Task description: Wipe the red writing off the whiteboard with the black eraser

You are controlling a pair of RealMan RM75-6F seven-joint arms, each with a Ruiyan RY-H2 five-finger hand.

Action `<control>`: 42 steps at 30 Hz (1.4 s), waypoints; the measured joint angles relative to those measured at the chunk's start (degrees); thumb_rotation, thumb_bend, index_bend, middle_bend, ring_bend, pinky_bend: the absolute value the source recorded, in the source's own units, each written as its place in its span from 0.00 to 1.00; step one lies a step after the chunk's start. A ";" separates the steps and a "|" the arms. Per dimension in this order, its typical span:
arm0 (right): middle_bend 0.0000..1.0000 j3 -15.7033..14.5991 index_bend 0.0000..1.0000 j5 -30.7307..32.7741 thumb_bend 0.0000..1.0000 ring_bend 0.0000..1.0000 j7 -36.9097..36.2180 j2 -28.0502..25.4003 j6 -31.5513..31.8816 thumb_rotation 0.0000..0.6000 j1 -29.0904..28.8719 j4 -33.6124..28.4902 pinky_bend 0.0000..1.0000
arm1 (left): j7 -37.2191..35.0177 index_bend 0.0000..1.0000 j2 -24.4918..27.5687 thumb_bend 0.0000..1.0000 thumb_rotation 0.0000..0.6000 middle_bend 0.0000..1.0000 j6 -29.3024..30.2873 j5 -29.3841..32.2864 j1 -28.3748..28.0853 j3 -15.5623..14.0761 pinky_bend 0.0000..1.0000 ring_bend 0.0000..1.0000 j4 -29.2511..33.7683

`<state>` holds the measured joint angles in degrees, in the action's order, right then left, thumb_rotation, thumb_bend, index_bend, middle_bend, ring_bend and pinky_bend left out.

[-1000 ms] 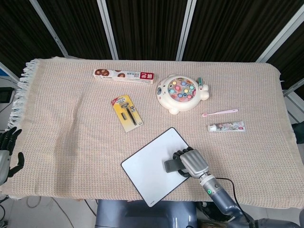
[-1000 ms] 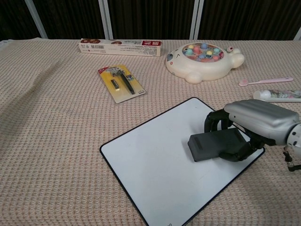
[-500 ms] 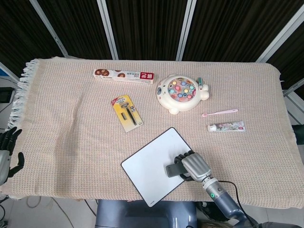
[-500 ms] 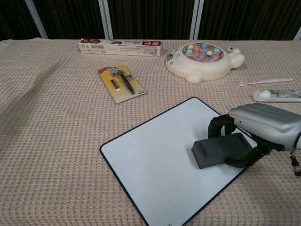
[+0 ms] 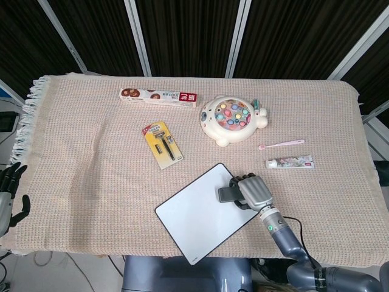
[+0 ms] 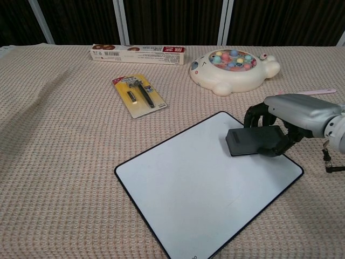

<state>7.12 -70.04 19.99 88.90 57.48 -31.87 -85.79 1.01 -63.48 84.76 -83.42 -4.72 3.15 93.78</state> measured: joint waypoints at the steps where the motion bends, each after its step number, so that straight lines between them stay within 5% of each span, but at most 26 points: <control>1: 0.51 0.27 0.57 0.15 0.41 0.48 -0.18 -0.60 0.12 1.00 0.00 -0.16 0.35 | 0.04 0.05 -0.01 0.60 1.00 0.00 -0.02 0.00 0.01 -0.03 0.05 0.03 -0.03; 13: 0.50 0.98 0.57 1.19 0.40 0.47 -8.50 -10.72 -0.48 1.00 2.28 -2.19 0.33 | 0.71 0.05 -0.13 0.60 1.00 0.00 0.07 -0.04 0.09 -0.13 0.05 0.03 0.50; 25: 0.45 -0.74 0.55 0.07 0.33 0.43 -16.96 -13.65 -2.58 1.00 4.37 3.86 0.28 | 1.63 0.05 -0.53 0.60 1.00 0.00 0.17 0.10 0.07 -0.05 0.05 0.03 0.76; 31: 0.29 -1.74 0.31 -0.29 0.16 0.30 -19.11 -13.43 -4.80 1.00 4.46 7.18 0.20 | 2.03 0.05 -0.58 0.60 1.00 0.00 0.10 0.09 0.07 -0.14 0.05 0.03 0.79; 36: 0.05 -2.39 0.03 -1.27 0.08 0.06 -19.71 -13.59 -5.50 1.00 4.33 7.96 0.15 | 2.03 0.05 -0.59 0.60 1.00 0.00 0.10 0.05 0.07 -0.15 0.05 0.03 0.68; 42: 0.00 -2.17 0.00 -1.15 0.06 0.01 -18.98 -14.93 -4.70 1.00 4.56 5.94 0.14 | 1.92 0.05 -0.51 0.60 1.00 0.00 0.16 0.07 0.11 -0.13 0.05 0.03 0.62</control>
<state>4.95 -71.20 1.01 73.97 52.79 -27.31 -79.85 2.93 -64.00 84.92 -83.35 -4.61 3.02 94.41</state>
